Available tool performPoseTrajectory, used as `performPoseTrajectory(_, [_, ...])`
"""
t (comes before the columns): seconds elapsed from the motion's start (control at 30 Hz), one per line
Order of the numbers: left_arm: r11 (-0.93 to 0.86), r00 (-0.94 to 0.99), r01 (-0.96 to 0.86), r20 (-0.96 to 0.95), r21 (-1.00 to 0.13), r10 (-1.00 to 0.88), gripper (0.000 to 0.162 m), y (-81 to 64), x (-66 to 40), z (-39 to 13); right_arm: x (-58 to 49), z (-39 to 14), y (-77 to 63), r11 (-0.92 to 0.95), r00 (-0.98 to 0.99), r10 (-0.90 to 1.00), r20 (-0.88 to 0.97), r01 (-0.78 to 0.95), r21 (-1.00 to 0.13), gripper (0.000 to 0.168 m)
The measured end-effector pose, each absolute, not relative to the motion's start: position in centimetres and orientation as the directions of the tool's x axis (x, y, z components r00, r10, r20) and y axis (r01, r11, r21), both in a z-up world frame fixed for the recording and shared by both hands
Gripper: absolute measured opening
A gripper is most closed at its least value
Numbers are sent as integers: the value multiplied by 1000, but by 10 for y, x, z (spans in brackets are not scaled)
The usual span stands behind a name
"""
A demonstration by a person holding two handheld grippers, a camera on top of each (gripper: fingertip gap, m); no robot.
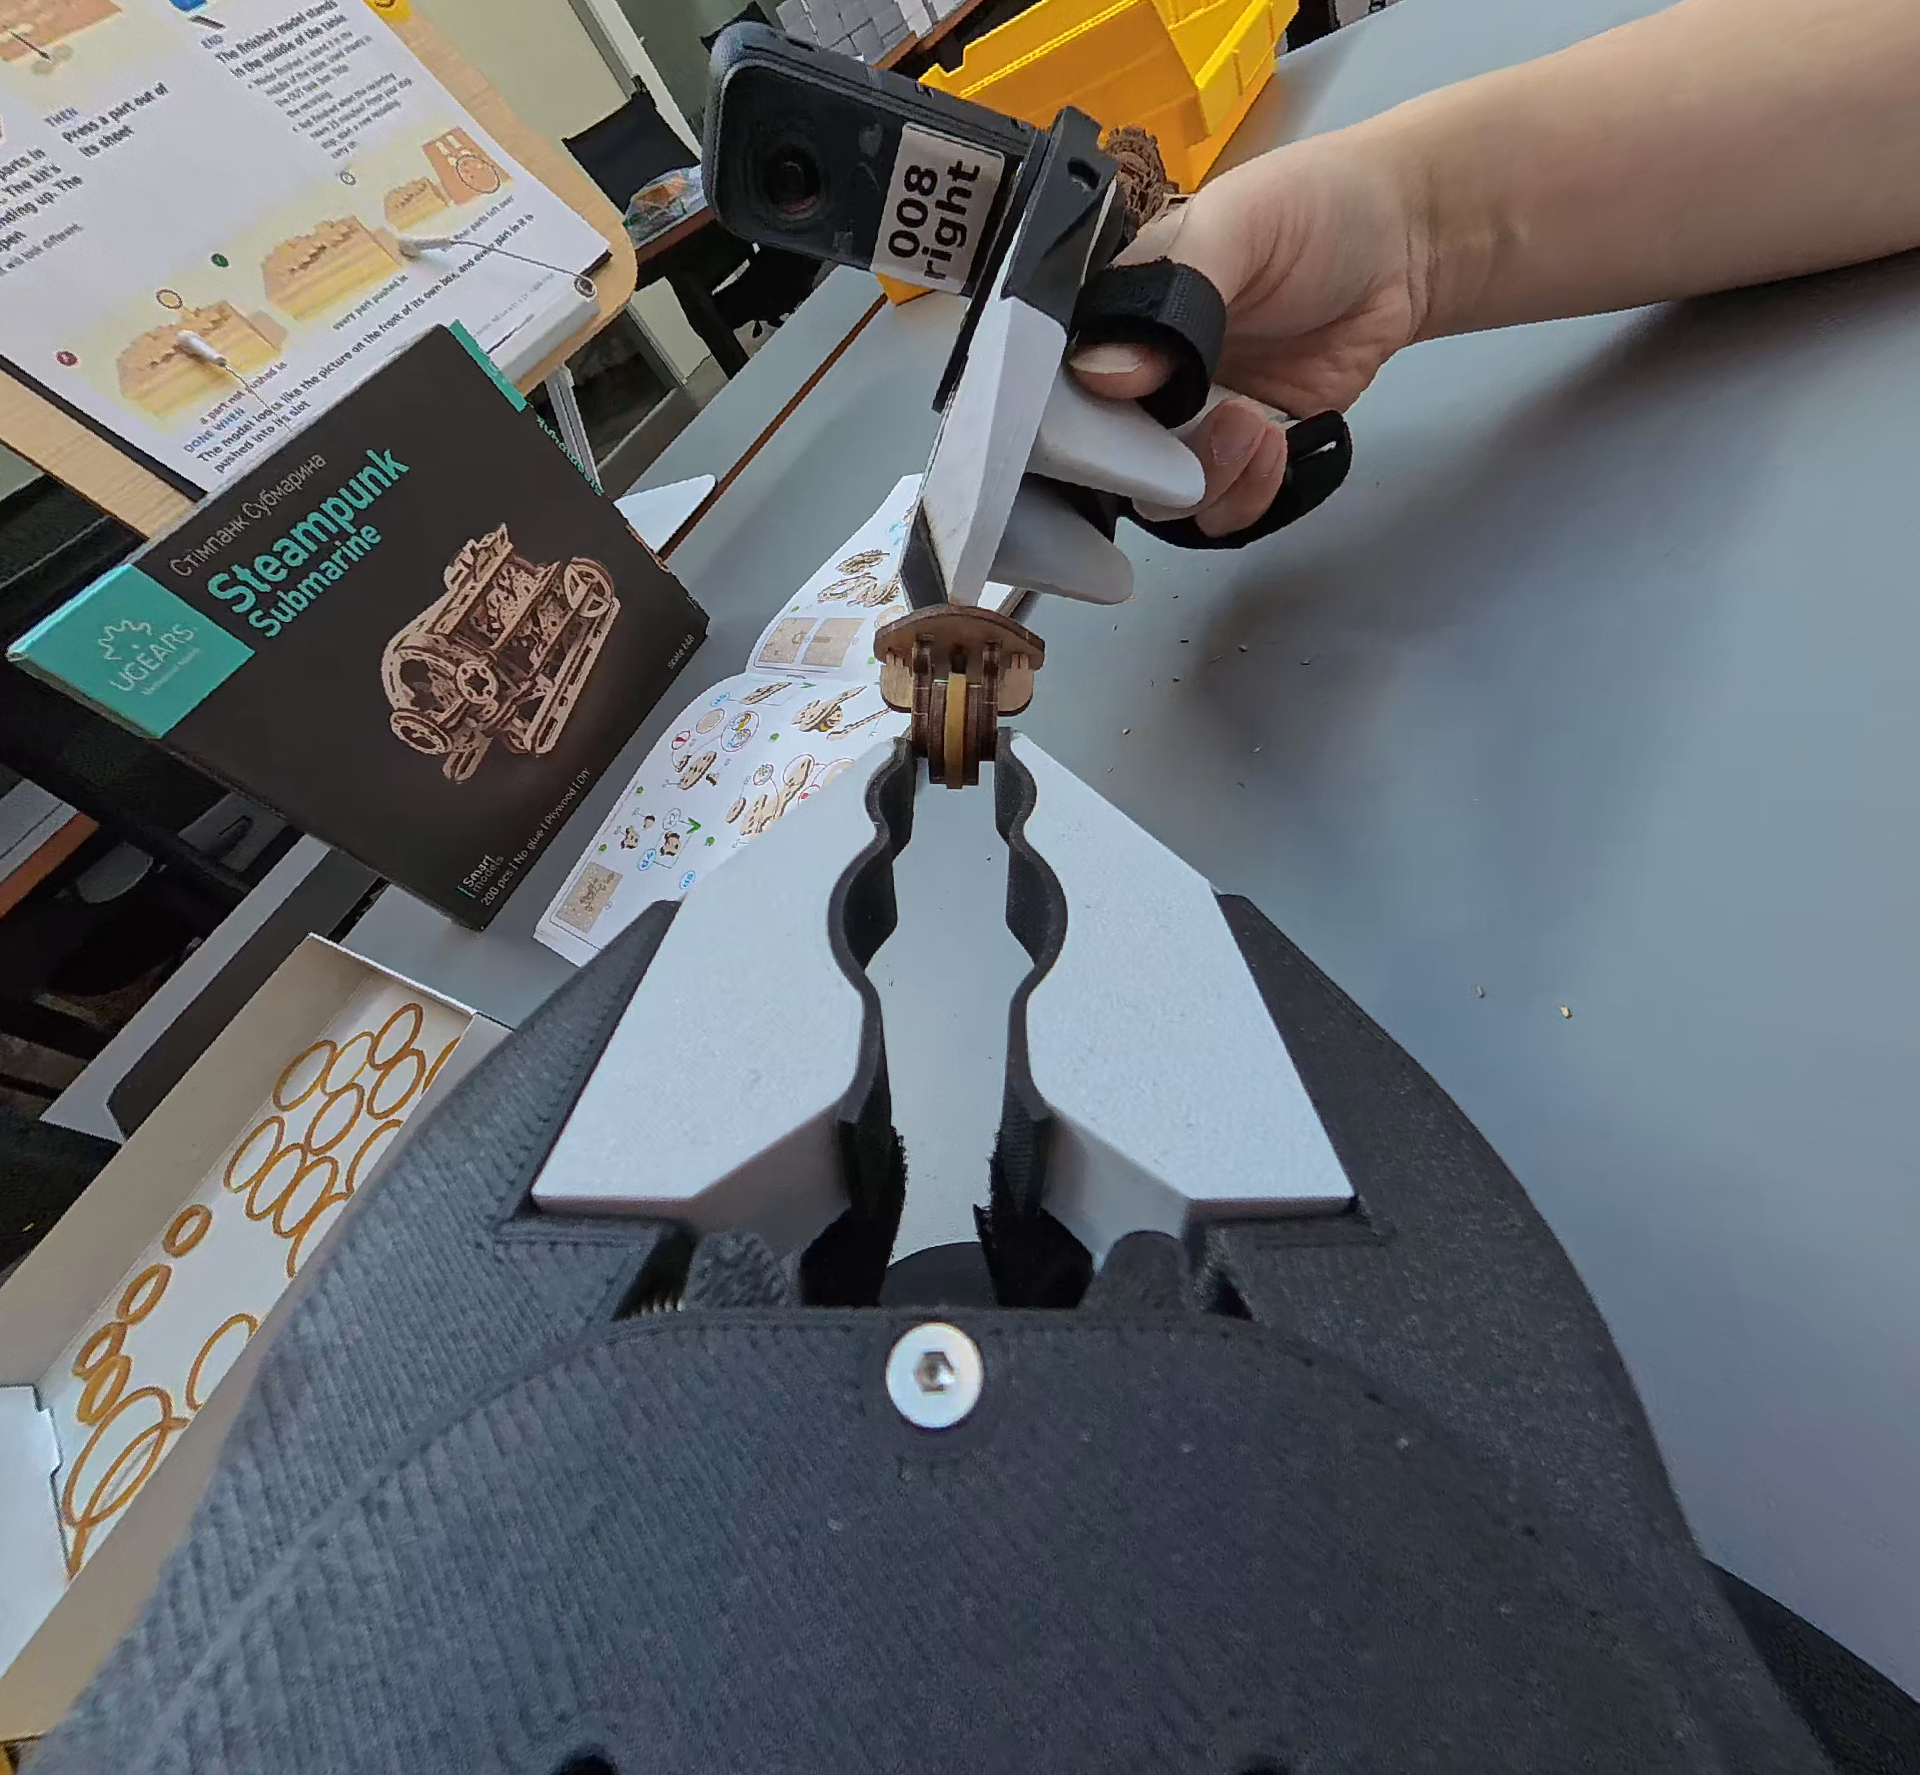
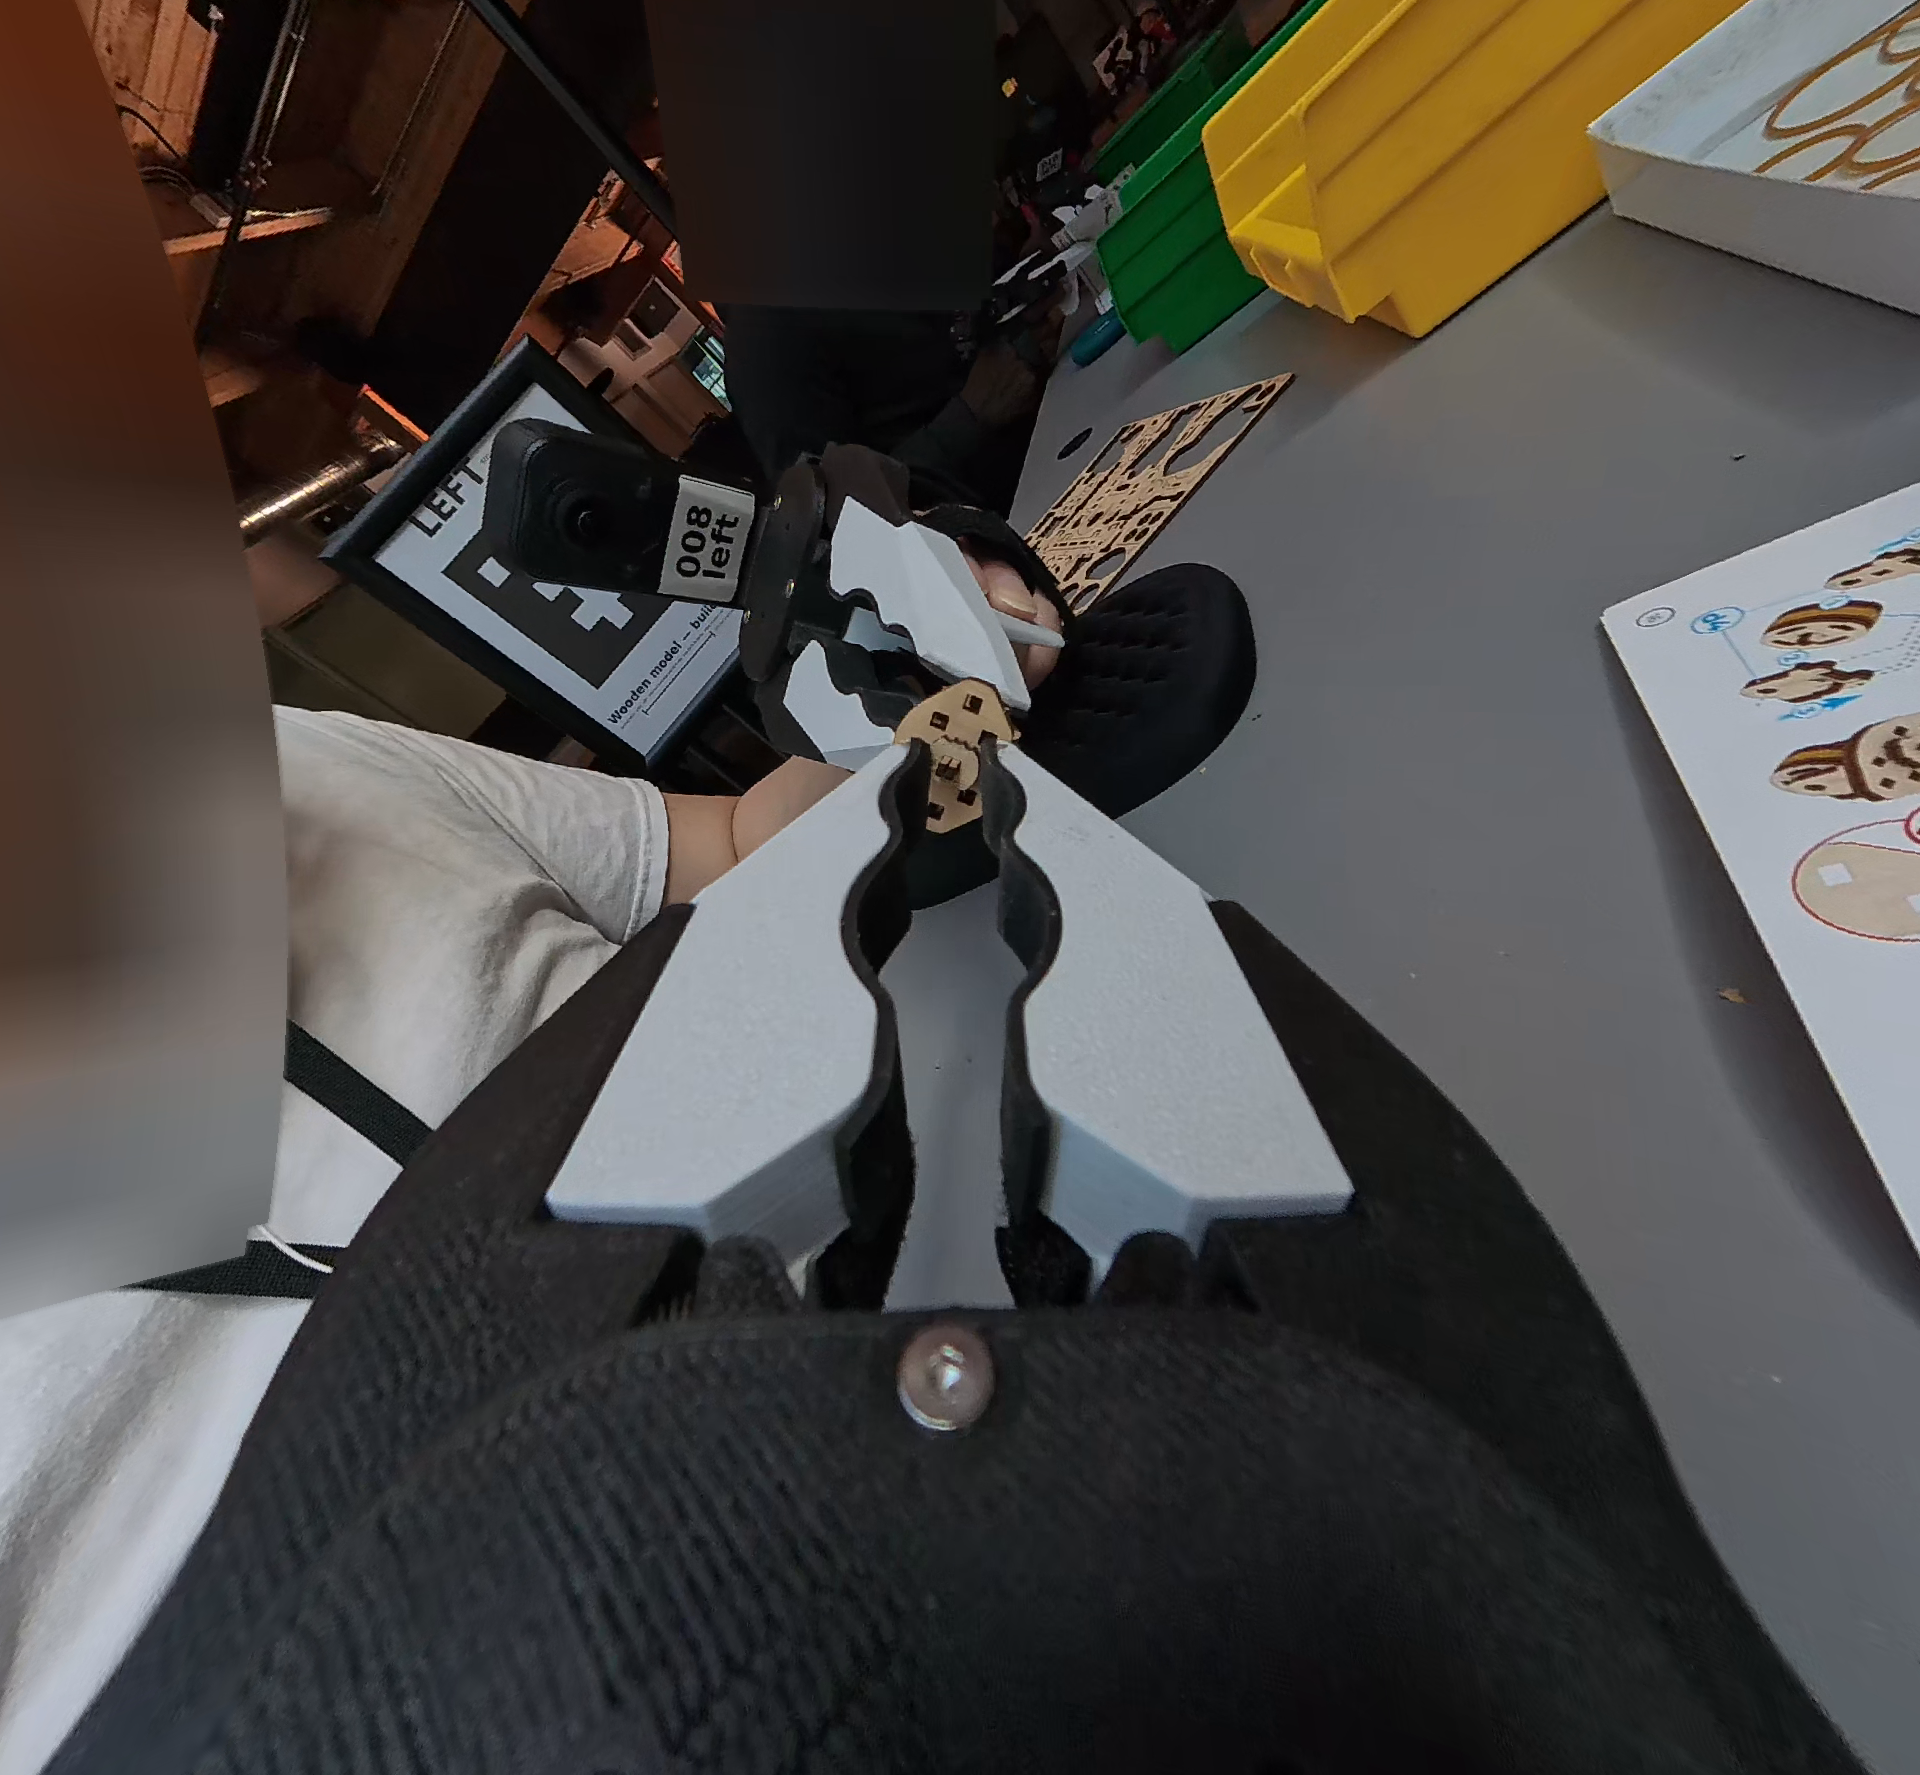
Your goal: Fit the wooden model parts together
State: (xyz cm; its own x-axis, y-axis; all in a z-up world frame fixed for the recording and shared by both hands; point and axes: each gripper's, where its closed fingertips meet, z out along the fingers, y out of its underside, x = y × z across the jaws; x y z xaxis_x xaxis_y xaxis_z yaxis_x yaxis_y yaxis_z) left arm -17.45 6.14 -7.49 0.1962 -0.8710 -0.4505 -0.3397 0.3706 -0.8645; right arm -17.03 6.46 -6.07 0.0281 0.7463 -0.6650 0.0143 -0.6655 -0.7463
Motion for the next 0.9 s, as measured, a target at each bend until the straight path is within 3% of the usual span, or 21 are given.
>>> performPoseTrajectory(0.23, [397,170,-381,-485,-835,-858,13,60,-173,-83,-169,-69,62,-660,71,752,-656,70,-748,9])
performPoseTrajectory(0.9, [339,157,-313,-401,-887,-903,13,54,-174,-75,-170,-62,57,-655,47,755,-654,76,-752,8])
